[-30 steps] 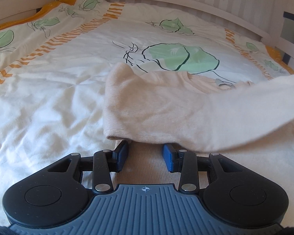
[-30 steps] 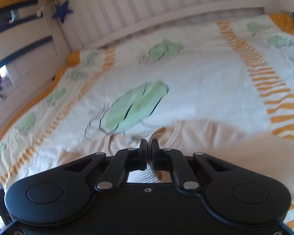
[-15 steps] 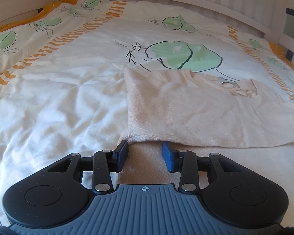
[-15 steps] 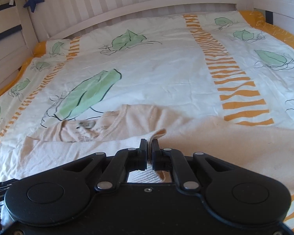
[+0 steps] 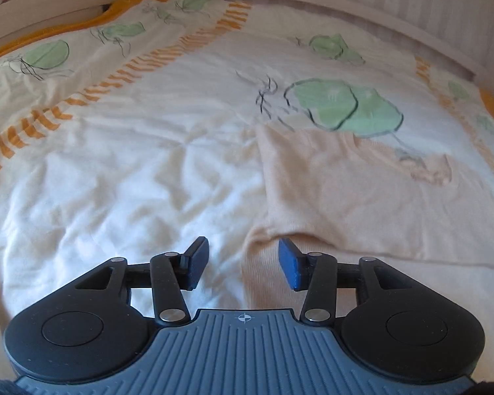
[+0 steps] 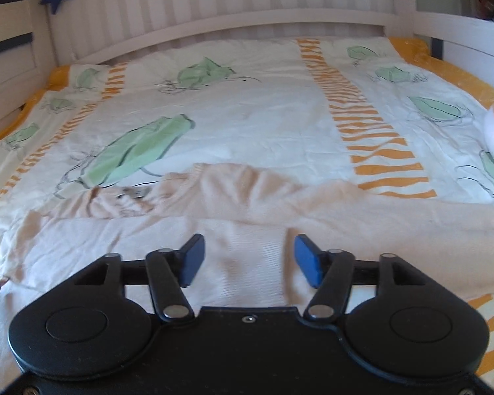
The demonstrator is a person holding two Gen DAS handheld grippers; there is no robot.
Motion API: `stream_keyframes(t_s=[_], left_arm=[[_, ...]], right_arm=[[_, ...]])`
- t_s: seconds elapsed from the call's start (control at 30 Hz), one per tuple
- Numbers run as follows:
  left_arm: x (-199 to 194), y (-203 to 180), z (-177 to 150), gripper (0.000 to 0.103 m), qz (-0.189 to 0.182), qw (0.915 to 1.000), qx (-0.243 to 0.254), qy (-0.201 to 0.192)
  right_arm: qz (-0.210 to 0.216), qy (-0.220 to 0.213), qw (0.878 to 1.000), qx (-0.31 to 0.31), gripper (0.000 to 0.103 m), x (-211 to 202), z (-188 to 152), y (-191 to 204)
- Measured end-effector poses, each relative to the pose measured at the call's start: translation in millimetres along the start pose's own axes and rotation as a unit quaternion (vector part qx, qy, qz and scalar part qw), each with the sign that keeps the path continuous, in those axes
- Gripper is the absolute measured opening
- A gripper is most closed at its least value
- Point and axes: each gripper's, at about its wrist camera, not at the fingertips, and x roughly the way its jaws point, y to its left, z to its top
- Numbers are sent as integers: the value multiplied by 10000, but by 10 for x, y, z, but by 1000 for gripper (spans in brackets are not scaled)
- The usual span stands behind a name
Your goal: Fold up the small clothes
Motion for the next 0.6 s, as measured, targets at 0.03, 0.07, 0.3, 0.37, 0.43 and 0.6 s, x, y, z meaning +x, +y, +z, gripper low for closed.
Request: stream_keyframes(t_s=[0.03, 0.07, 0.3, 0.37, 0.43, 0.6], left_arm=[[-24, -16, 40, 56, -16, 10000, 31, -88], [-36, -41, 84, 65, -39, 9998, 79, -161], [242, -296, 371, 71, 90, 9975, 591, -365], [386, -307, 437, 71, 220, 9972, 651, -303], [529, -279, 474, 71, 402, 9964, 702, -237], [896, -91, 450, 71, 1022, 9906, 904, 107]], right_arm=[[120, -6, 9999, -11, 76, 1, -45, 66], [206, -2, 9998, -32, 77, 8, -95, 130], [377, 274, 9988, -145, 86, 159, -485, 349], [361, 102, 9987, -338, 89, 143, -560, 378], [371, 118, 9985, -394, 92, 145, -553, 397], [369, 168, 9978, -528, 100, 180, -581, 445]])
